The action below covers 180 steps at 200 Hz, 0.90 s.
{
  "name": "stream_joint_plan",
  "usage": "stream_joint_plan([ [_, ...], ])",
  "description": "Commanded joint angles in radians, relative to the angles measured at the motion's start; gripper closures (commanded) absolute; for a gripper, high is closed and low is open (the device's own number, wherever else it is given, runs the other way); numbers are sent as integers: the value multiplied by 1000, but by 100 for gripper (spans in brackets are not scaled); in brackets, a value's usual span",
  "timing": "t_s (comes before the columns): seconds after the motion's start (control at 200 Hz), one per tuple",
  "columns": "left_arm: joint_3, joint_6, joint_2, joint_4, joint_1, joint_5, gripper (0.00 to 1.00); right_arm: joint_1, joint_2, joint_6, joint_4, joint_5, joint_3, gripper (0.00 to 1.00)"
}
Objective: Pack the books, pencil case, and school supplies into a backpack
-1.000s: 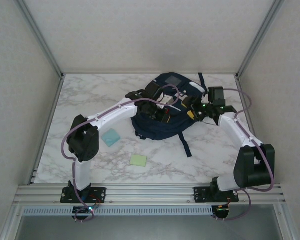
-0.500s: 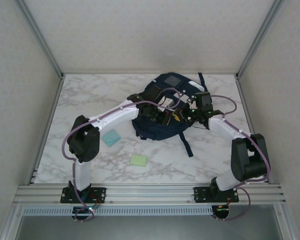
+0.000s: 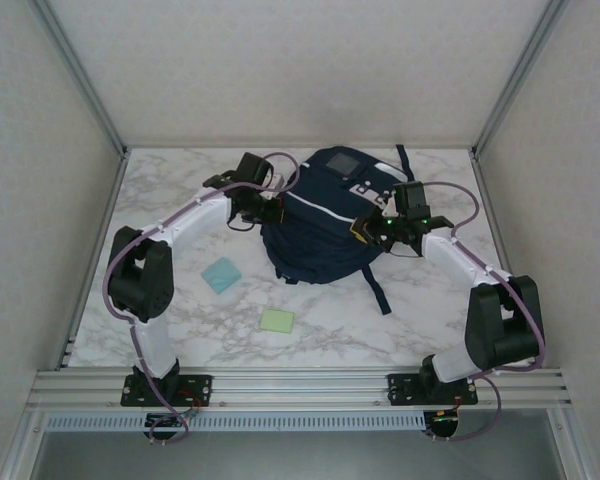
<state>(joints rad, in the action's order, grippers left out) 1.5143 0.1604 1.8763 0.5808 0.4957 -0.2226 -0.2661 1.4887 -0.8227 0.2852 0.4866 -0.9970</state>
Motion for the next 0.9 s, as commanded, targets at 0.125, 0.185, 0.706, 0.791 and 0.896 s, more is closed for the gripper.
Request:
stream_joint_plan([
  [0.125, -126, 64, -202, -26, 72, 7, 100, 71, 88, 231, 178, -312, -191, 100],
  [0.185, -160, 80, -240, -43, 117, -15, 100, 92, 120, 248, 191, -358, -245, 100],
  [0.706, 140, 64, 4, -16, 248, -127, 100, 103, -48, -16, 156, -104, -163, 34],
  [0.791, 167, 53, 15, -7, 262, -130, 100, 77, -89, -92, 82, -57, -84, 34],
  [0.896, 161, 51, 6, -5, 267, -132, 100, 31, -88, -184, -50, -49, -12, 34],
])
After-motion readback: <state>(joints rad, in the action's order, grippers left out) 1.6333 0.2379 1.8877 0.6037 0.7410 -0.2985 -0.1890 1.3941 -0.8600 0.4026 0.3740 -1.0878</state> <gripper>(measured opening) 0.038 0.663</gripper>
